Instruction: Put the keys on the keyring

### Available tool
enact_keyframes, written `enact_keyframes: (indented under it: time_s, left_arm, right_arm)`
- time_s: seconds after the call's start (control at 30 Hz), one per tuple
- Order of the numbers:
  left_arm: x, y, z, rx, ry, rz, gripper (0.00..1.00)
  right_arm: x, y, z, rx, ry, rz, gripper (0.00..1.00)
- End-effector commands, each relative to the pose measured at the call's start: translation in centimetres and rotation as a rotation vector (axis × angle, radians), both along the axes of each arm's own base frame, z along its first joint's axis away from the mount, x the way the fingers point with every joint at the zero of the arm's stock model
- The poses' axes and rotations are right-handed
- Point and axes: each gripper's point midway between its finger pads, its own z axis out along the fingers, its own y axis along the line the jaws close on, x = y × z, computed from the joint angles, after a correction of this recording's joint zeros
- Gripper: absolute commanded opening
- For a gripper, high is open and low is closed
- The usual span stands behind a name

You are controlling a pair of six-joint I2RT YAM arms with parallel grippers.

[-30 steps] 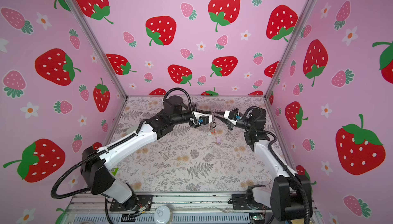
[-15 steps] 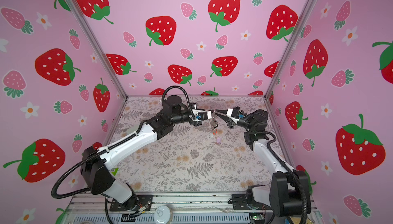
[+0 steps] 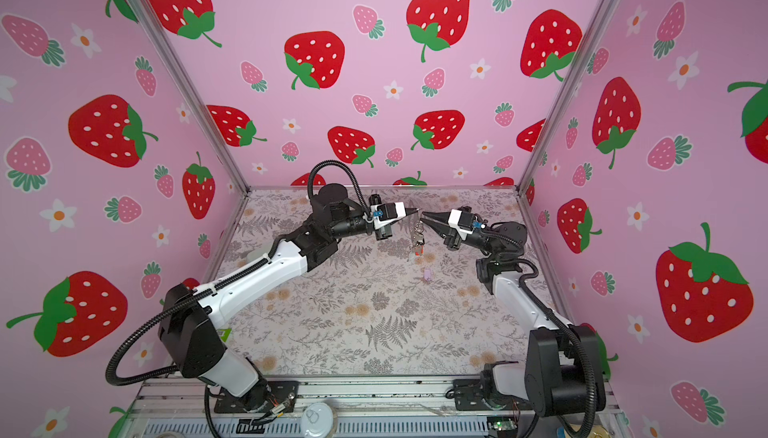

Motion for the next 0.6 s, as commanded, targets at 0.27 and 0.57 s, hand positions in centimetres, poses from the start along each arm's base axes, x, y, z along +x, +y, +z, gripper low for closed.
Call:
enact_keyframes:
  time_s: [0.27, 0.57]
  left_arm:
    - [-1.2, -0.6, 1.3, -0.087, 0.065, -0.113, 0.00]
    - [-1.9, -0.6, 0.4, -0.042, 0.083, -0.155, 0.00]
  right_arm:
    - [-0.1, 0.1, 0.0, 0.011, 0.029, 0.026, 0.16]
    - [-0.2, 0.2, -0.1, -0.050, 0.037, 0.076, 0.15]
